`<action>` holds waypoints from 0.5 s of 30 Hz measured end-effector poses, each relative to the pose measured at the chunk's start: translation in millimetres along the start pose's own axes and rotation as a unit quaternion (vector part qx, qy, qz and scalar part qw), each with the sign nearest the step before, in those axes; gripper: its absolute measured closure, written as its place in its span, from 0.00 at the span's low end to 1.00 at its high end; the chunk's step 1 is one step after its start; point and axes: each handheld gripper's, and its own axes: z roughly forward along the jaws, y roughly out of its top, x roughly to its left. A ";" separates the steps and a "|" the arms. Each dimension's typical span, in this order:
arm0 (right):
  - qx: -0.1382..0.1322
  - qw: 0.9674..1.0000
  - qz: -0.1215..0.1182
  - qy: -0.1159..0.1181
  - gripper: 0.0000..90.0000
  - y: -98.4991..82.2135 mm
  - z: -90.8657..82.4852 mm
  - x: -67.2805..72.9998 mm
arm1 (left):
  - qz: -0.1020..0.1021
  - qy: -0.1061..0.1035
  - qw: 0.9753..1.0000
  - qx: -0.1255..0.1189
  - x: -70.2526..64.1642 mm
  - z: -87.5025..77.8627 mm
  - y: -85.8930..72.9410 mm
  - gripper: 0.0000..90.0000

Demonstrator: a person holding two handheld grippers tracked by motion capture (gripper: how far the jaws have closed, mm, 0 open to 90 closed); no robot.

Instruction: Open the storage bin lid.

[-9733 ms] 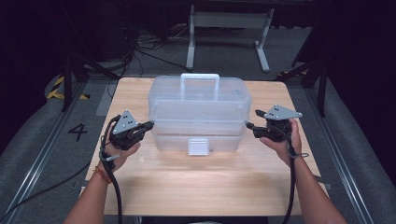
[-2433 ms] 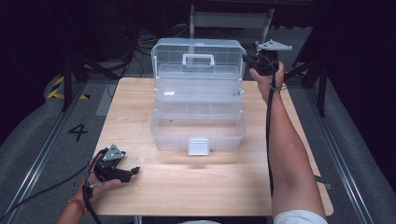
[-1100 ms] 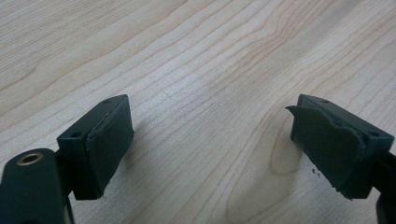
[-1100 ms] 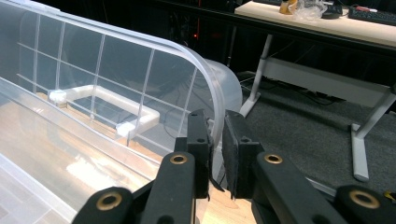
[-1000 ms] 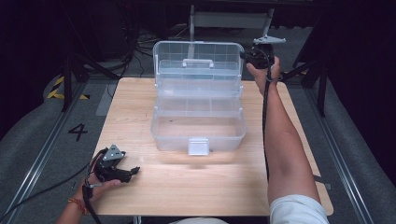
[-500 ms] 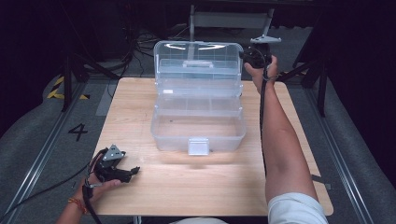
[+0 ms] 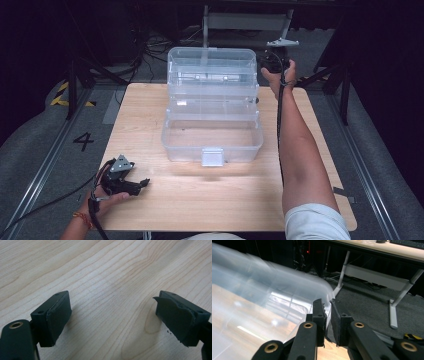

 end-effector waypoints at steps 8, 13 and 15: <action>0.005 1.000 -0.003 0.001 0.92 1.0 -0.6 -1.0 | 0.004 0.000 1.000 0.000 0.6 -0.2 -0.1 0.16; 0.003 1.000 -0.002 0.005 0.91 0.4 -4.5 0.3 | 0.003 -0.001 1.000 0.000 0.5 -0.2 -0.1 0.16; 0.002 1.000 -0.004 0.006 0.91 -0.2 -6.5 0.9 | 0.005 0.000 1.000 0.000 0.7 -0.4 0.0 0.16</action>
